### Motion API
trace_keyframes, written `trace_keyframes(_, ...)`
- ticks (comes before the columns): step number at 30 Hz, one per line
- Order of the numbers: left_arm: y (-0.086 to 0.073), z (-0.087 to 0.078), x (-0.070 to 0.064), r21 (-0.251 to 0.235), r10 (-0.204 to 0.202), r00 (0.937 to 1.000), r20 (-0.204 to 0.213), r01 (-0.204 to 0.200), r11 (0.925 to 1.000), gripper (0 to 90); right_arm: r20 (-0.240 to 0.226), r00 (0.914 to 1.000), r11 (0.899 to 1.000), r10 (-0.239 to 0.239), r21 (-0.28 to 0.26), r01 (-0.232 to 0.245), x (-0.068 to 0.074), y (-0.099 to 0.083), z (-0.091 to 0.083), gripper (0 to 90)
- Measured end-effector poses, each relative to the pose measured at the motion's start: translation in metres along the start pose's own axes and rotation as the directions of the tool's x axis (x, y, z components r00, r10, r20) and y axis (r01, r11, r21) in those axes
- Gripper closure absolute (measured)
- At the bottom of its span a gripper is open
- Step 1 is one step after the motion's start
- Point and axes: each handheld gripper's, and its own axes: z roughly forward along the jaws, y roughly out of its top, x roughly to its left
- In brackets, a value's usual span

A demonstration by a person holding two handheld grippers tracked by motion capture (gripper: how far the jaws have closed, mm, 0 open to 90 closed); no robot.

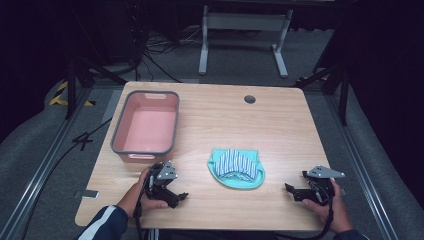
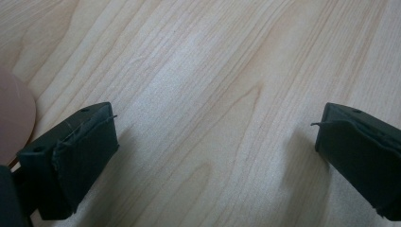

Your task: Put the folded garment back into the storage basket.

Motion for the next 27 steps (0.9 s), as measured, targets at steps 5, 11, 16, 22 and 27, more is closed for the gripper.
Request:
trace_keyframes(5,-0.001,-0.002,-0.001,0.0,0.004,1.0,-0.005,-0.003,1.0,0.6,0.004,1.0,1.0,0.002,0.001,-0.002,0.0,0.0,0.0,12.8)
trace_keyframes(11,0.001,-0.006,-0.002,0.015,-0.007,0.9999,-0.011,0.007,0.9999,8.9,0.001,1.0,1.0,0.002,0.006,-0.002,-0.001,0.001,0.001,10.4)
trace_keyframes(16,0.02,-0.005,-0.011,0.046,0.055,0.9974,-0.045,-0.053,0.9975,22.4,0.033,0.9994,1.0,0.008,0.02,-0.009,-0.002,0.005,-0.001,22.9)
trace_keyframes(22,0.057,0.002,-0.021,0.043,0.063,0.9963,-0.058,-0.061,0.9972,26.0,0.027,0.9996,0.999,0.007,0.032,-0.008,0.001,0.015,-0.003,30.7)
trace_keyframes(27,0.079,0.013,-0.017,0.035,0.017,0.9962,-0.086,-0.014,0.9993,27.8,-0.006,0.9996,1.0,-0.027,0.006,0.027,0.012,0.038,-0.005,31.6)
